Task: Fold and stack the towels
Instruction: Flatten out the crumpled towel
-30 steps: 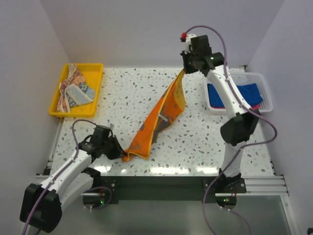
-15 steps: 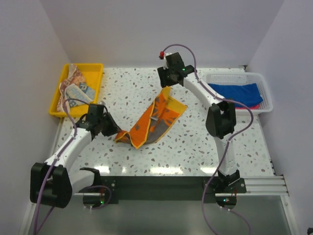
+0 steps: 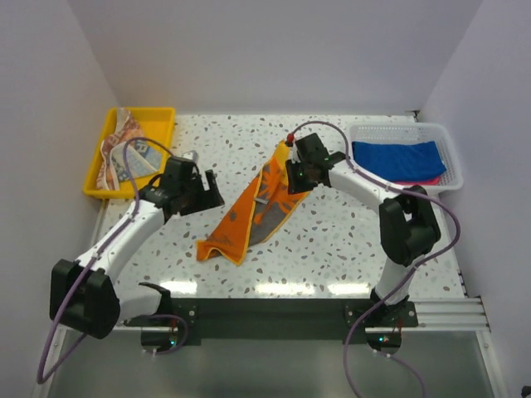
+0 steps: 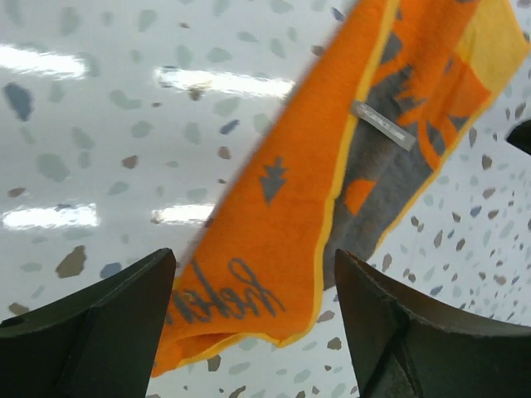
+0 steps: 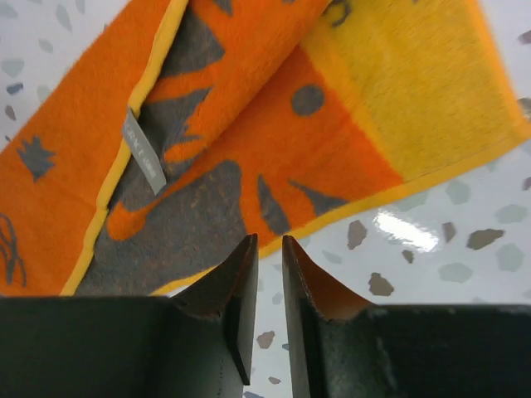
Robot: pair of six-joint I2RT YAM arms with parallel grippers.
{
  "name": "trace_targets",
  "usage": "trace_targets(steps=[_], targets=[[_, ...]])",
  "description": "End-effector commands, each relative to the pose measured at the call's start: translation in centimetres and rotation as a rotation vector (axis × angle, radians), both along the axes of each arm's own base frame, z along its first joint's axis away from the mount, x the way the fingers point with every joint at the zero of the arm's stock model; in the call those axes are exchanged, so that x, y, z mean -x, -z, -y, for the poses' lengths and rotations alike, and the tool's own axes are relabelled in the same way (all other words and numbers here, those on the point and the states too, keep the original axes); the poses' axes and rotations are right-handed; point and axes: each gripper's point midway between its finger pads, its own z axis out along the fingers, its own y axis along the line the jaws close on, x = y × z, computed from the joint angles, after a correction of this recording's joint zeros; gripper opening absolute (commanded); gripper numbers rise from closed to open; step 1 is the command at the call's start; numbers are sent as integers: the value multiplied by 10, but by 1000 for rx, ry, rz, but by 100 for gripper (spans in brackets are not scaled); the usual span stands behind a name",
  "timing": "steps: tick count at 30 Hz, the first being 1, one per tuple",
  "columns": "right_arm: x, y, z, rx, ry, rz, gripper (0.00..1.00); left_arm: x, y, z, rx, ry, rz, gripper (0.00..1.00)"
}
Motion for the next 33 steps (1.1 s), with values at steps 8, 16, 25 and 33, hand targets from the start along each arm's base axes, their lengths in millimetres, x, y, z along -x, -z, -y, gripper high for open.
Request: trace_targets(steps=[8, 16, 25, 33], targets=[[13, 46, -44, -115, -23, -65, 16, -36, 22, 86, -134, 253, 23, 61], [27, 73, -26, -22, -19, -122, 16, -22, 95, 78, -187, 162, -155, 42], [45, 85, 4, 121, -22, -175, 19, 81, 135, 30, -192, 48, -388, 32], [74, 69, 29, 210, -89, -226, 22, 154, 112, 37, 29, 56, -456, 37]])
